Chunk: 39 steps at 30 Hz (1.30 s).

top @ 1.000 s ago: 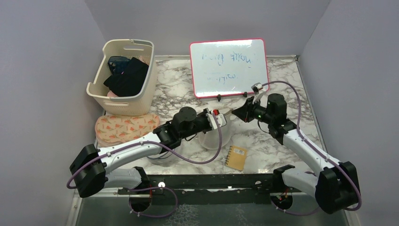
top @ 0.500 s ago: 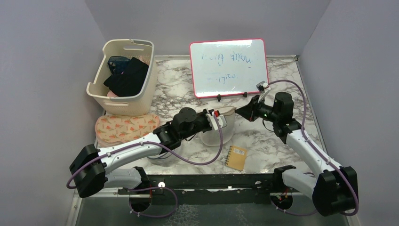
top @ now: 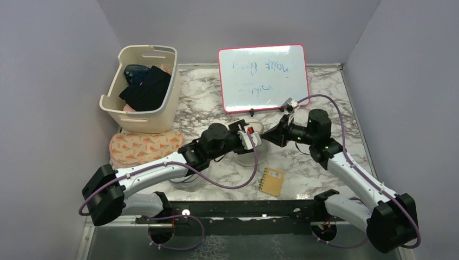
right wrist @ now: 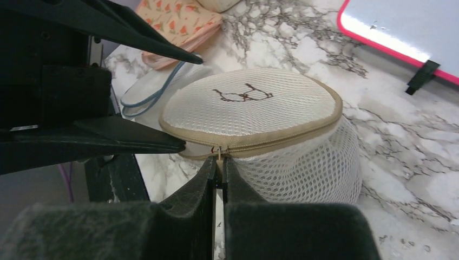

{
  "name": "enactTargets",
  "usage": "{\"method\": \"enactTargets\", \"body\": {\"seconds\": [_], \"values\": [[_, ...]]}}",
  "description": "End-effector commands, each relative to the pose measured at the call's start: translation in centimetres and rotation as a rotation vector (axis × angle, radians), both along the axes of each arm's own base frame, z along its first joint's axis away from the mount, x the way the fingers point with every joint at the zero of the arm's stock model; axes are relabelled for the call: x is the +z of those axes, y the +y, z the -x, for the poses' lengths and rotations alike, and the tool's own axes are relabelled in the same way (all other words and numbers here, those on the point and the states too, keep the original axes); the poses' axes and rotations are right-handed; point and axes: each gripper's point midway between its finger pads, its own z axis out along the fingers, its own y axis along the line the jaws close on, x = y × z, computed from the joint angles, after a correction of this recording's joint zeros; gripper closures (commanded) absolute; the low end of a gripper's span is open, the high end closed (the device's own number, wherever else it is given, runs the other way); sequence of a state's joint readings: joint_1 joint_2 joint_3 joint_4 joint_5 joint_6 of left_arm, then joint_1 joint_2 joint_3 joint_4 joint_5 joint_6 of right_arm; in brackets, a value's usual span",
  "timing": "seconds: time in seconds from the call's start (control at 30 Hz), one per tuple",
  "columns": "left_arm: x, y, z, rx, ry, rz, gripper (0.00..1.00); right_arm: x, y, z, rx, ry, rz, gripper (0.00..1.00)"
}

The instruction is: Unzip the laundry bag and remove the bra

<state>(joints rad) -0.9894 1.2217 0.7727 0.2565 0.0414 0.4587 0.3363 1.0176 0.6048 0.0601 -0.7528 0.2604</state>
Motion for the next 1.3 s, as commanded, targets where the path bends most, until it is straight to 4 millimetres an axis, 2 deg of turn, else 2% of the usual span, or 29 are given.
{"method": "enactTargets", "body": {"seconds": [0.0, 0.1, 0.27, 0.43, 0.63, 0.93, 1.27], "values": [[1.4, -0.9, 0.1, -0.027, 0.003, 0.032, 0.48, 3.0, 1.5, 0.5, 0.033, -0.079, -0.031, 0.99], [1.3, -0.8, -0.1, -0.017, -0.001, 0.023, 0.52, 3.2, 2.4, 1.0, 0.052, -0.081, -0.032, 0.99], [1.2, -0.7, -0.2, -0.01, -0.007, 0.015, 0.71, 3.3, 3.1, 1.4, 0.067, -0.084, -0.031, 0.99], [1.2, -0.8, -0.2, -0.017, -0.008, 0.013, 0.87, 3.3, 3.2, 1.4, 0.065, -0.09, -0.025, 0.99], [1.5, -0.7, -0.1, -0.02, -0.013, 0.022, 1.0, 2.8, 2.8, 0.9, 0.029, -0.091, -0.005, 0.99], [2.7, -0.1, 0.1, -0.012, -0.05, 0.058, 1.0, 1.9, 1.2, -1.3, -0.13, -0.08, 0.049, 0.99], [4.4, 0.6, 0.4, -0.004, -0.09, 0.105, 1.0, 0.4, -0.2, -3.3, -0.187, -0.009, 0.053, 0.99]]}}
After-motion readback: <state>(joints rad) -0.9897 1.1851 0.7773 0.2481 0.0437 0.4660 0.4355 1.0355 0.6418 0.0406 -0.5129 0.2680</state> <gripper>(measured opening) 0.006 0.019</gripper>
